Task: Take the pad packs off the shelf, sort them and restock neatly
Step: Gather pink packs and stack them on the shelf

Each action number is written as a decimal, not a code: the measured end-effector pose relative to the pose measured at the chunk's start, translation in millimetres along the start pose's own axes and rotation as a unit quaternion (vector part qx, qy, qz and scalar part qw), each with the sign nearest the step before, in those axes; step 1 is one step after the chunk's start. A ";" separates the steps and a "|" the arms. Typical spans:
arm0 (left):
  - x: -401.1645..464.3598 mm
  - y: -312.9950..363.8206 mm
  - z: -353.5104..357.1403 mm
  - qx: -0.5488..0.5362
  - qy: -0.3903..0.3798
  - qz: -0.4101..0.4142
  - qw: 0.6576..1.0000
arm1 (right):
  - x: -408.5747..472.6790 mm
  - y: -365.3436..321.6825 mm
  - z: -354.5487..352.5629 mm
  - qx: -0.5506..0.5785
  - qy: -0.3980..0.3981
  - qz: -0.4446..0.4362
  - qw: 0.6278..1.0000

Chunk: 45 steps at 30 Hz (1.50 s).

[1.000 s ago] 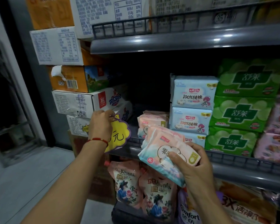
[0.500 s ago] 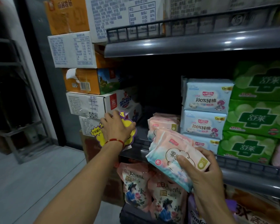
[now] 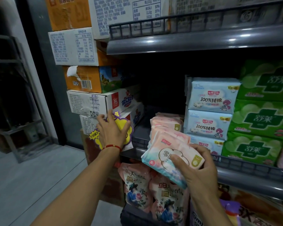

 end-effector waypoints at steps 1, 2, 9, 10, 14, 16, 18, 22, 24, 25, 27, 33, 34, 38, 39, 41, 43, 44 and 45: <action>-1.0 -0.8 -1.4 -0.006 -0.001 0.005 1.000 | 0.9 -1.3 1.7 -0.004 -0.004 -0.004 1.000; -3.0 -1.0 -2.7 -0.011 -0.001 0.009 1.000 | 2.0 -2.6 3.5 -0.010 -0.008 -0.008 1.000; -39.5 25.4 -21.3 -0.060 0.055 0.117 0.990 | 20.1 -21.4 22.9 -0.127 -0.038 -0.058 0.989; -52.3 36.8 -24.3 -0.079 0.063 0.159 0.982 | 23.0 -24.4 24.0 -0.141 -0.037 -0.066 0.987; -90.2 65.4 6.1 -0.327 -0.152 0.201 0.911 | 31.6 -34.7 24.0 -0.168 -0.019 -0.095 0.981; -98.8 77.9 25.9 -0.446 -0.270 0.187 0.833 | 39.4 -35.9 24.2 -0.176 -0.014 -0.092 0.980; -96.5 82.8 32.9 -0.439 -0.298 0.174 0.830 | 49.2 -36.3 25.1 -0.224 -0.006 -0.083 0.971; -75.7 82.7 39.8 -0.388 -0.343 0.179 0.837 | 59.6 -40.9 32.5 -0.361 -0.024 -0.029 0.932; -66.6 83.5 41.3 -0.352 -0.382 0.194 0.832 | 62.6 -43.4 33.8 -0.418 -0.049 0.005 0.907; -63.5 83.9 41.8 -0.340 -0.394 0.197 0.831 | 63.4 -43.9 34.1 -0.431 -0.064 0.020 0.900; -58.2 83.3 43.8 -0.330 -0.396 0.194 0.834 | 62.7 -45.0 34.4 -0.445 -0.080 0.028 0.891; -41.2 80.5 47.8 -0.396 -0.352 0.151 0.835 | 47.8 -44.8 37.5 -0.456 -0.038 -0.017 0.889; -38.2 81.2 48.7 -0.396 -0.351 0.151 0.835 | 46.8 -43.3 38.3 -0.457 -0.036 -0.023 0.889; -23.2 83.9 52.4 -0.407 -0.329 0.140 0.841 | 44.0 -42.3 43.1 -0.491 -0.001 -0.060 0.869; -18.8 86.4 54.0 -0.406 -0.323 0.140 0.844 | 43.8 -41.2 42.8 -0.488 0.007 -0.065 0.871; -13.4 92.2 59.1 -0.381 -0.325 0.153 0.852 | 44.8 -35.6 39.8 -0.477 0.014 -0.060 0.877; -11.9 92.6 68.4 -0.344 -0.334 0.165 0.862 | 44.0 -28.5 34.2 -0.474 0.010 -0.049 0.879; -11.1 89.9 72.8 -0.329 -0.334 0.164 0.868 | 42.6 -25.7 31.6 -0.476 0.006 -0.041 0.878; -10.2 87.7 76.0 -0.314 -0.333 0.165 0.874 | 40.5 -24.2 29.5 -0.479 0.003 -0.037 0.877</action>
Point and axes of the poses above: each hand's wrist, its own x-axis towards the middle knuckle, its own z-axis out of the palm, y = z × x, the point moved 8 cm from there along x, towards the middle knuckle, and after that the axes turned 14 degrees about -y, right-handed, at the moved point
